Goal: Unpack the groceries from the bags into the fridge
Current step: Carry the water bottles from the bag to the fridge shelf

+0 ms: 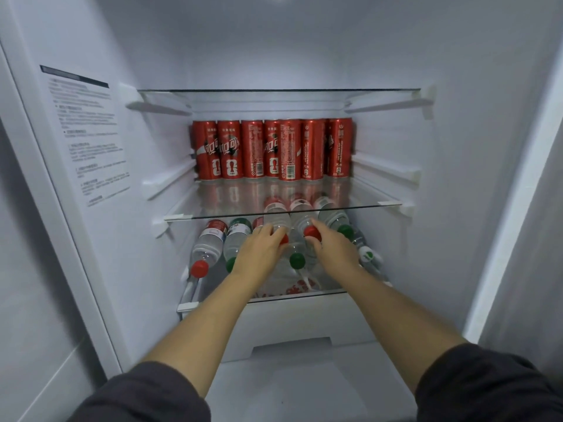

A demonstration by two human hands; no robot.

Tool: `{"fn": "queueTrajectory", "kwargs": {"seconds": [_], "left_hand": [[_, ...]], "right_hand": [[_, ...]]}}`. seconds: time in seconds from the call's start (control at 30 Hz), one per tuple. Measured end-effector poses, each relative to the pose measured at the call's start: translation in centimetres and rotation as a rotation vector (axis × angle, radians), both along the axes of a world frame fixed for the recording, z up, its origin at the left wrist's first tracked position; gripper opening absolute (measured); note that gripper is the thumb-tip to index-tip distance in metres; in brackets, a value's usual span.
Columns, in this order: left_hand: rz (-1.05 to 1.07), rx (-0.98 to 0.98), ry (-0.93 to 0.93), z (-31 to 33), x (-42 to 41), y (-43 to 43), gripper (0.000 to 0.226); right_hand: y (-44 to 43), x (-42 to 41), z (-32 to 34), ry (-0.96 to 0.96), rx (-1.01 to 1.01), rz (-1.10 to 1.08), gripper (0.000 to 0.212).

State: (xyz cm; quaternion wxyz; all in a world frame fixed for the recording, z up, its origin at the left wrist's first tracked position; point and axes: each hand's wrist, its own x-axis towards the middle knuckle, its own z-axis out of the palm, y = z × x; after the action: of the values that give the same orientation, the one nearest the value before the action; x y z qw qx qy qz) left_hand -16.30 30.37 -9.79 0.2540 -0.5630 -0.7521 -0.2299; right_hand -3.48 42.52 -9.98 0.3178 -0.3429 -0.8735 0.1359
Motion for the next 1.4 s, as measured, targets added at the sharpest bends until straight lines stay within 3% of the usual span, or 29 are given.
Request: {"fn": "queueTrajectory", "kwargs": {"seconds": [0.43, 0.63, 0.73, 0.9, 1.07, 1.23, 1.4], "left_hand": [[0.004, 0.094, -0.263, -0.6, -0.8, 1.4, 0.038], [0.189, 0.105, -0.390, -1.6, 2.0, -0.4, 0.082], [0.151, 0.170, -0.358, -3.8, 4.7, -2.2, 0.087], [0.081, 0.076, -0.267, -8.0, 9.0, -4.2, 0.091], [-0.050, -0.026, -0.304, -11.6, 13.1, -5.8, 0.091], [-0.198, -0.268, -0.336, -14.9, 17.3, -7.7, 0.099], [-0.368, -0.439, -0.219, -16.3, 22.6, -9.1, 0.099]], "right_hand": [[-0.3, -0.2, 0.8, -0.084, 0.000, -0.015, 0.042], [-3.2, 1.5, -1.5, 0.103, -0.062, -0.017, 0.057], [-5.4, 4.2, -4.2, 0.061, 0.011, -0.057, 0.062], [-8.7, 8.9, -7.6, -0.104, 0.141, -0.195, 0.063], [-11.7, 13.3, -10.8, -0.209, 0.046, -0.274, 0.063], [-15.1, 18.3, -13.9, -0.266, -0.067, -0.367, 0.063], [-19.9, 25.1, -16.2, -0.296, -0.151, -0.514, 0.063]]}}
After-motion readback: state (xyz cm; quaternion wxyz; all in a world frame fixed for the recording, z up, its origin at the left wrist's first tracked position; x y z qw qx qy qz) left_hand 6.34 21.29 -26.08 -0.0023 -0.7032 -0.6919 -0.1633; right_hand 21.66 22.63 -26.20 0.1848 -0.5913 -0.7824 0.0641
